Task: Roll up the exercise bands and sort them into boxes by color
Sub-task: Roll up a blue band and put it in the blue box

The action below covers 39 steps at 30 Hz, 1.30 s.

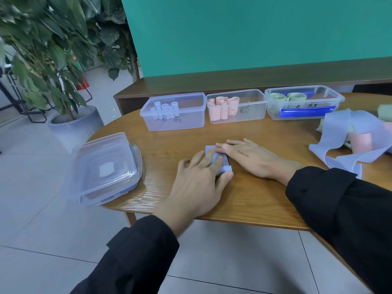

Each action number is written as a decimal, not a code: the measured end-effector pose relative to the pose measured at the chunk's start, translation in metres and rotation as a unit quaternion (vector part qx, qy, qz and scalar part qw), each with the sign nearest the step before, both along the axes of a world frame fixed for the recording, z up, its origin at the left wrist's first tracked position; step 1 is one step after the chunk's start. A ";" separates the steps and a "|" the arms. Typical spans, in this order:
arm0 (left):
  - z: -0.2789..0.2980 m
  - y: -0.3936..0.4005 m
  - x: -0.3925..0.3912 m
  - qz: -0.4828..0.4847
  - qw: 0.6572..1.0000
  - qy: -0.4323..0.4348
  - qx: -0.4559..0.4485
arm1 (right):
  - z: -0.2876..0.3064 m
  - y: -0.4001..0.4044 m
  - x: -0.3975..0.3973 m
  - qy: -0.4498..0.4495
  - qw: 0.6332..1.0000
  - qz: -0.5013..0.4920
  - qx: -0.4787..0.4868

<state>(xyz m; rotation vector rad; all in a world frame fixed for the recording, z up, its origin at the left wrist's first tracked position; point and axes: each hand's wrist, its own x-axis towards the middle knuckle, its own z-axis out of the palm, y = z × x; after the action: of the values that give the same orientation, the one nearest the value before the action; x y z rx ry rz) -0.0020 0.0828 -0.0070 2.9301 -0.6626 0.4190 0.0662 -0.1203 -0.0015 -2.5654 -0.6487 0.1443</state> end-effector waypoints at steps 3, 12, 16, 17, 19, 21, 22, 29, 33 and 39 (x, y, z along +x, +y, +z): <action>0.003 -0.003 0.007 0.017 1.000 0.020 0.001 | -0.002 -0.001 0.001 0.007 1.000 -0.004 0.027; 0.005 -0.015 0.036 0.092 0.989 0.113 -0.032 | -0.002 -0.002 0.000 0.013 0.999 -0.014 0.042; 0.006 -0.018 0.043 0.115 0.984 0.129 -0.038 | 0.002 -0.001 -0.004 0.017 0.997 -0.022 0.066; 0.007 -0.018 0.045 0.120 0.983 0.133 -0.040 | 0.002 -0.001 -0.004 0.017 0.997 -0.025 0.073; 0.009 -0.019 0.049 0.129 0.981 0.141 -0.043 | 0.003 -0.002 -0.004 0.028 0.995 -0.037 0.089; 0.011 -0.020 0.054 0.137 0.978 0.149 -0.045 | 0.003 -0.004 -0.003 0.046 0.990 -0.060 0.122; 0.012 -0.021 0.057 0.141 0.977 0.152 -0.044 | 0.003 -0.004 -0.003 0.050 0.986 -0.068 0.142; 0.020 -0.028 0.079 0.182 0.968 0.173 -0.027 | 0.001 -0.007 0.000 0.058 0.972 -0.085 0.212; 0.022 -0.031 0.092 0.196 0.965 0.172 -0.026 | 0.000 -0.008 0.001 0.056 0.971 -0.081 0.218; 0.020 -0.034 0.107 0.209 0.962 0.170 -0.043 | 0.002 -0.006 -0.001 0.046 0.974 -0.070 0.213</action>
<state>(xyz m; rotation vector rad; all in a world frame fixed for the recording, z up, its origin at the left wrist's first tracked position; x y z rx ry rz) 0.1052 0.0492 0.0130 2.9372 0.0214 -0.0296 0.0653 -0.1263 0.0008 -2.1666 -0.4078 0.0671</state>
